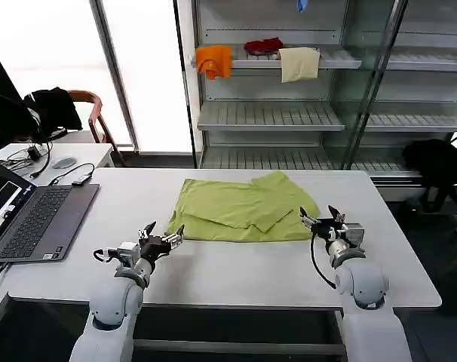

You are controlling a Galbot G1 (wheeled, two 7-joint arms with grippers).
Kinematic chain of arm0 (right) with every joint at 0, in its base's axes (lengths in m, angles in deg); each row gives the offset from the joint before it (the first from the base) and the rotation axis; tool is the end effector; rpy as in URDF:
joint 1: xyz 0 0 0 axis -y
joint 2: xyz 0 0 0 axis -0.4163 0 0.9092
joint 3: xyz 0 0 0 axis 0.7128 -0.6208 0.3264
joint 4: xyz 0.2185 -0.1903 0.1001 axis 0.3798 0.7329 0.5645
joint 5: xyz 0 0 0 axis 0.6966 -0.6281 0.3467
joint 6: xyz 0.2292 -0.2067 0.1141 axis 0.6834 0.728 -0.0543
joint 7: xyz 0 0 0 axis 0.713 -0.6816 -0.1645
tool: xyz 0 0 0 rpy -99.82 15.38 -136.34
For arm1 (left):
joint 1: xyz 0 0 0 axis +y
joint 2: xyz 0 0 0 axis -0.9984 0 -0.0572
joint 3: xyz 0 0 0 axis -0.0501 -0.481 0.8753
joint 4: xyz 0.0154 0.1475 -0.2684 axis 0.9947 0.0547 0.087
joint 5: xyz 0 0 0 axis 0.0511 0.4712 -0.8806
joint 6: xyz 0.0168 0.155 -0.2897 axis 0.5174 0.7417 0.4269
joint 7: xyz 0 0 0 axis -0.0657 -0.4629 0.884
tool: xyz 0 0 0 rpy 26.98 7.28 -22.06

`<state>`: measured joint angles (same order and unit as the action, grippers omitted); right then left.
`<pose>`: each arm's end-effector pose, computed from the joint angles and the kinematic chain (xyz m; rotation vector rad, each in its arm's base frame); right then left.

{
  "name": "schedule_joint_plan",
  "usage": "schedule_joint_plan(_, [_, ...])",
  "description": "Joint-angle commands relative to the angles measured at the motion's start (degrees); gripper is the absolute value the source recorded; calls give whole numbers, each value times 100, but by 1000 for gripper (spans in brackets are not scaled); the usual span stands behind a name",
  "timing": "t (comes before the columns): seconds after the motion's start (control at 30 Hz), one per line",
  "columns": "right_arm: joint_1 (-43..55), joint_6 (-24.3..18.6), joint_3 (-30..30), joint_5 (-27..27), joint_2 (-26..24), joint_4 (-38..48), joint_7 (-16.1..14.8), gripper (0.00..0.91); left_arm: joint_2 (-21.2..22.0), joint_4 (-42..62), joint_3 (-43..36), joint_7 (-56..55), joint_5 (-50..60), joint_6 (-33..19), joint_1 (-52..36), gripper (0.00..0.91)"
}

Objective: Fold and organize the clothes.

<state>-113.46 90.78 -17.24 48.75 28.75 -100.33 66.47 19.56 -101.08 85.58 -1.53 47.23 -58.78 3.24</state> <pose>0.3260 -0.0597 -0.2257 0.0682 -2.8409 0.0085 0.3222 0.0336 -0.2373 -0.2082 -2.8044 -0.0516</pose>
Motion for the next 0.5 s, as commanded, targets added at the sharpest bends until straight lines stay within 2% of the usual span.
schedule_joint_plan(0.03, [-388, -58, 60, -77, -5, 52, -70, 907, 2, 111, -22, -24, 126, 36, -5, 907])
schedule_joint_plan(0.1, [-373, -73, 40, -105, 18, 91, -73, 887, 5, 134, -27, -30, 132, 31, -10, 907])
schedule_joint_plan(0.13, [-354, -82, 28, -115, 34, 123, -76, 776, 9, 142, -25, -27, 136, 27, -10, 907])
schedule_joint_plan(0.2, [-315, -89, 0, -146, 47, 168, -75, 655, 14, 151, -25, -27, 143, 27, -11, 907])
schedule_joint_plan(0.23, [-292, -95, -15, -161, 50, 184, -72, 554, 14, 158, -21, -25, 144, 25, -10, 907])
schedule_joint_plan(0.3, [-250, -102, -41, -173, 55, 207, -70, 474, 13, 164, -12, -26, 146, 25, -9, 907])
schedule_joint_plan(0.33, [-245, -106, -47, -173, 55, 209, -67, 312, 8, 172, -11, -26, 147, 24, -8, 907])
schedule_joint_plan(0.37, [-220, -111, -57, -171, 58, 206, -60, 252, 4, 179, -9, -26, 147, 25, -7, 907])
schedule_joint_plan(0.5, [-180, -101, -69, -168, 44, 137, -57, 232, 4, 232, -4, -21, 149, 25, -15, 907])
